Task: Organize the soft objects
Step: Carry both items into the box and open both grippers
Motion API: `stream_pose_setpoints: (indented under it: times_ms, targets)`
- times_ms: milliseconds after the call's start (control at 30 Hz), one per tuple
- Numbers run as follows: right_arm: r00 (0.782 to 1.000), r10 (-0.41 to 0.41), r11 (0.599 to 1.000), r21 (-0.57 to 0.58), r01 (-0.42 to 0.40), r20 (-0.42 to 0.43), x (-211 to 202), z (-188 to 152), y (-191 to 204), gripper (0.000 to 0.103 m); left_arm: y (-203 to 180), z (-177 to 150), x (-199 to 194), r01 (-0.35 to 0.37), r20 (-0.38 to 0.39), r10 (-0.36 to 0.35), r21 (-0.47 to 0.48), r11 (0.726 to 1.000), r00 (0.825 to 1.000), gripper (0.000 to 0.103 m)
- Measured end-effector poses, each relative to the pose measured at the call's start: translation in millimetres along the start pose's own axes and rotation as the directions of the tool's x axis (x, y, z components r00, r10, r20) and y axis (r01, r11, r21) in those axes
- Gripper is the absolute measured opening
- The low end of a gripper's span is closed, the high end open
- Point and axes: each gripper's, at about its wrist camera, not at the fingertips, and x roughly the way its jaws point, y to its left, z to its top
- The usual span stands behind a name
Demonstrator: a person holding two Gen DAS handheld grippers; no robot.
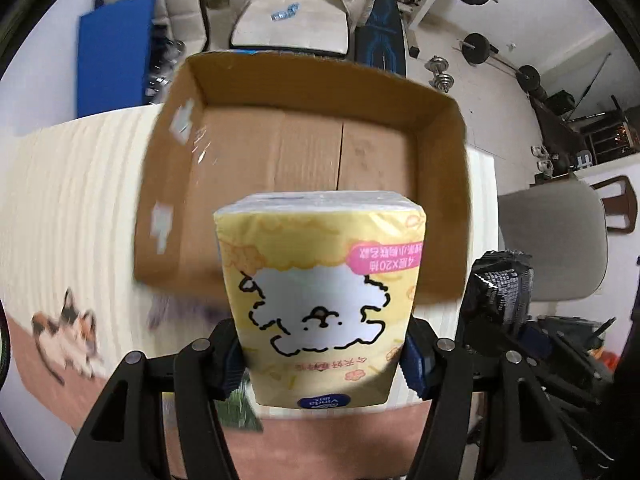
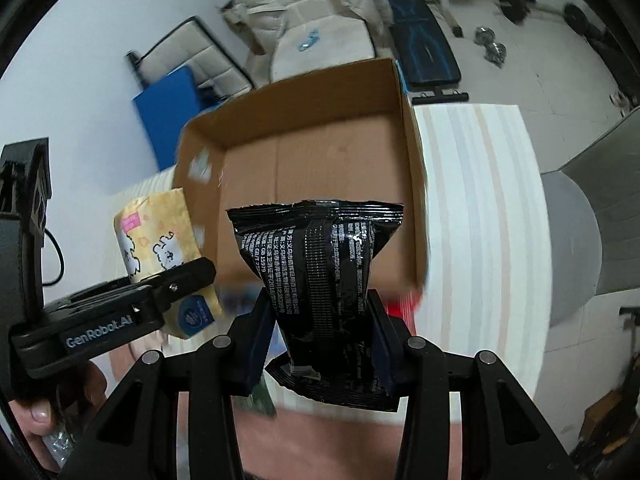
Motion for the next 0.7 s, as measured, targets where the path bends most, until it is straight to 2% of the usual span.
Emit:
stream_pose_setpoints:
  times_ms: [167,300,500,700]
  targets:
    - [0.998,-0.043,0.998,0.04,0.044,-0.036,53,65,5,0.046,8,73,46,-0.001,-0.068,0.002,0.022,1.0,0.998,0.06]
    - [0.995,-0.076,0.995,0.064,0.079,-0.059,100,106,4,0.046,14,109,85,0.086,-0.155,-0.085,-0.002,0.996,0.984,0.06]
    - [0.991,-0.106,0.989,0.091,0.113,-0.076,146,147,-9,0.046,17,133,118,0.108,-0.212,-0.103,0.014,0.994,0.972,0.06]
    - [0.985,-0.154,0.985,0.067,0.159,-0.077,163,160,-13,0.047,13,142,126,0.1,-0.24,-0.089,0.037,0.994,0.967,0.061]
